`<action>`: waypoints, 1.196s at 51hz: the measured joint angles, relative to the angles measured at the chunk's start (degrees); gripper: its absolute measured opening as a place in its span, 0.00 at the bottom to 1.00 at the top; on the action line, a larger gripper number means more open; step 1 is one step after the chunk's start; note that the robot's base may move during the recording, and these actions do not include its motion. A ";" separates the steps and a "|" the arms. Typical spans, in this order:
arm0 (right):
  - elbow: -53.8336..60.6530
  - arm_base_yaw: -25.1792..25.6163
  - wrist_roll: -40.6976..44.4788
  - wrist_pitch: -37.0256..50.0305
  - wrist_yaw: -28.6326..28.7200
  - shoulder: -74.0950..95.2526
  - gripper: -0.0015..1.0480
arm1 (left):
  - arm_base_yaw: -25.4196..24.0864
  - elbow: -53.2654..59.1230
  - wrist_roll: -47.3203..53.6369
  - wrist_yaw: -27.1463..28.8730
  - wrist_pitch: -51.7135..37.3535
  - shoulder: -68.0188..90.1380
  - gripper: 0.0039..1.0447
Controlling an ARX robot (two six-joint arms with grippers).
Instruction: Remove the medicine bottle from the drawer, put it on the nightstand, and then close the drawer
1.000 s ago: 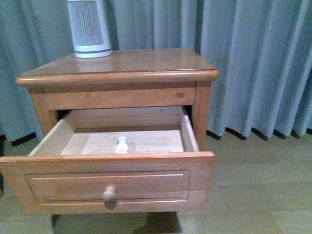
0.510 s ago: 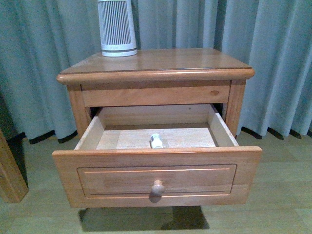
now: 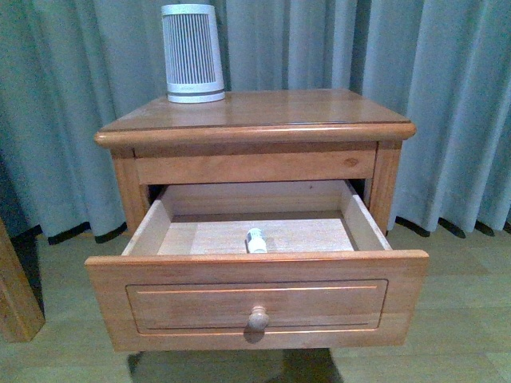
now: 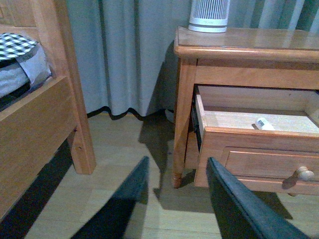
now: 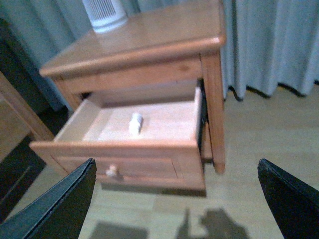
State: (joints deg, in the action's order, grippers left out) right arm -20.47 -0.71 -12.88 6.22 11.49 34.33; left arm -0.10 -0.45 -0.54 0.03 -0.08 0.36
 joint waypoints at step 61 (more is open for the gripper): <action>-94.07 -23.80 6.03 -22.77 -17.97 103.03 0.93 | 0.00 0.00 0.09 0.00 0.00 0.00 0.94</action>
State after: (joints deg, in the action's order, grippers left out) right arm -114.54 -24.51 -6.85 -16.56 -6.48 137.36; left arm -0.10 -0.45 -0.45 0.03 -0.08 0.36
